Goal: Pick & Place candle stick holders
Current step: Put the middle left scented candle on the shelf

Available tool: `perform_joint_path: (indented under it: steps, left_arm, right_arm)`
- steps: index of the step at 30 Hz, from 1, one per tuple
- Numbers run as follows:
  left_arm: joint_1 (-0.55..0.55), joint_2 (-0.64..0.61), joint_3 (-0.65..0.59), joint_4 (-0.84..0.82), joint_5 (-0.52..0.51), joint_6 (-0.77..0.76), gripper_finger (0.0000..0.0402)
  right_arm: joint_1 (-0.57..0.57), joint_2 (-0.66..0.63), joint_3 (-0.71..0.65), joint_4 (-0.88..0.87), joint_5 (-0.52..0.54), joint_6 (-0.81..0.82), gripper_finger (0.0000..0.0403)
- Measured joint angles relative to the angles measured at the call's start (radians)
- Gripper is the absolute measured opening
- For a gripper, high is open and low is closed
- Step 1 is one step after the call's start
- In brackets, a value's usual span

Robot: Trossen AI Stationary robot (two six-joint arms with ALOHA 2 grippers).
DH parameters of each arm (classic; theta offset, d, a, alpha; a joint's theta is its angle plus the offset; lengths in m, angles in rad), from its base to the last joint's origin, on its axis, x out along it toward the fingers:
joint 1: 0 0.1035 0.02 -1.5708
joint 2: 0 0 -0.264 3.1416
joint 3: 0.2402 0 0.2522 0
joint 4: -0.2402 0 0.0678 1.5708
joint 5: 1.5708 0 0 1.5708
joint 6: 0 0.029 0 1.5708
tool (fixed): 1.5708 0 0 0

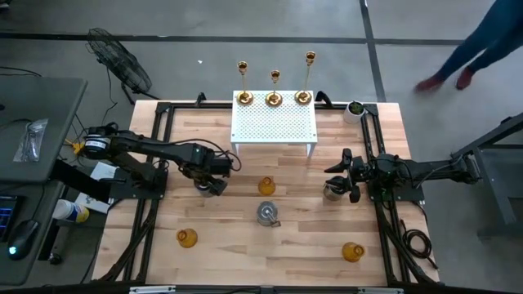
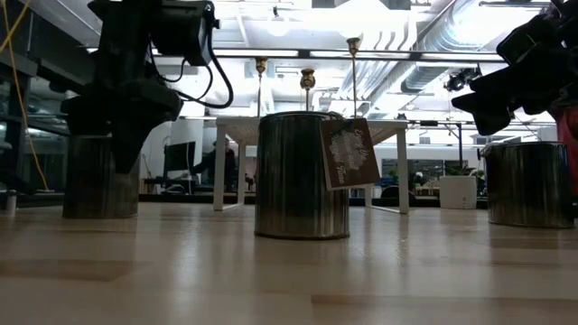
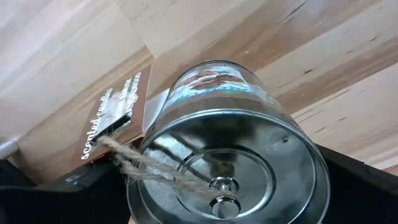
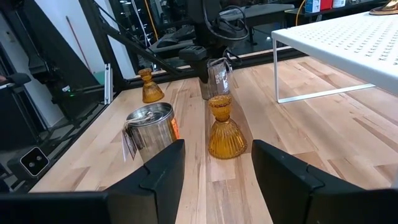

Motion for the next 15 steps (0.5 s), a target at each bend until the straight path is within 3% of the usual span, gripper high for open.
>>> perform_joint_path:
  steps: [2,15]
  left_arm:
    - [0.006,0.0,0.0,0.005,0.001,0.01,0.0353]
    - [0.006,0.0,0.001,0.001,0.016,0.088,0.0352]
  right_arm:
    - [0.0,0.0,0.0,0.0,0.0,0.0,0.0179]
    - [0.0,0.0,0.0,0.0,0.0,0.0,0.0179]
